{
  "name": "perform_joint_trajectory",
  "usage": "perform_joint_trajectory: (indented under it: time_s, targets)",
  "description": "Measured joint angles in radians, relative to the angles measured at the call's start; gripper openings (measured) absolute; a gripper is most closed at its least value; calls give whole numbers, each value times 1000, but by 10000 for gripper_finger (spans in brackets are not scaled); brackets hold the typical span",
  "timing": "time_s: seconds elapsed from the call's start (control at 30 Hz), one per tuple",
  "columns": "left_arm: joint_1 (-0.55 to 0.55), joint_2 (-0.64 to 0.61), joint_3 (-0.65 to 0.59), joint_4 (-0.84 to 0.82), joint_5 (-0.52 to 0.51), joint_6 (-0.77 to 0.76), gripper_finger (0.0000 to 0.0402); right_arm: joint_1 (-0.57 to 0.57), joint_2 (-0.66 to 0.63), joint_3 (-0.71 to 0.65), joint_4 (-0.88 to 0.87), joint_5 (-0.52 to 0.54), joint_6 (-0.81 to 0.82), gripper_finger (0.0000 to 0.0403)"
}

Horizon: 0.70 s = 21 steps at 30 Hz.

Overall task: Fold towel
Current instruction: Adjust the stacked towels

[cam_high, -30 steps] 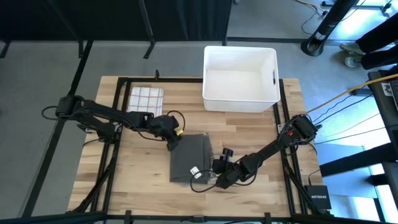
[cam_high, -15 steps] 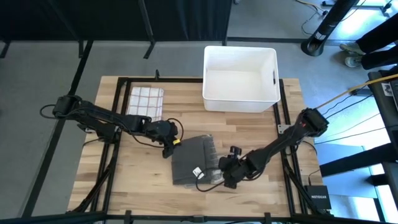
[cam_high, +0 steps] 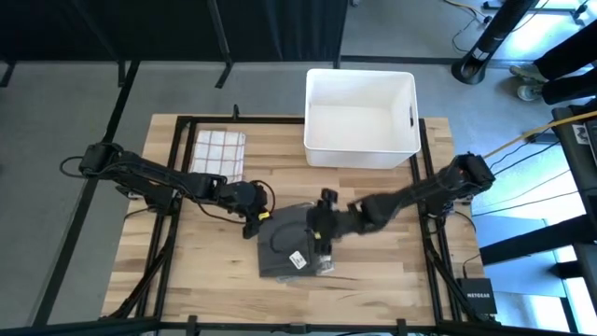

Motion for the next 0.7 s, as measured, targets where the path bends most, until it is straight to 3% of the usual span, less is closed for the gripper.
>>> perform_joint_trajectory:
  time_s: [0.2,0.33,0.43,0.57,0.7]
  targets:
    - [-28,0,0,0,0,18,13,-150,18,0,46,-213,-84,268]
    - [-44,0,0,0,0,30,13,-213,69,0,100,-413,-106,264]
    - [-50,0,0,-3,0,30,13,-230,115,-1,109,-505,-119,255]
    - [-54,0,0,-3,0,31,13,-227,147,-1,104,-544,-141,219]
    - [-55,0,0,-2,0,43,13,-226,148,-1,105,-554,-160,141]
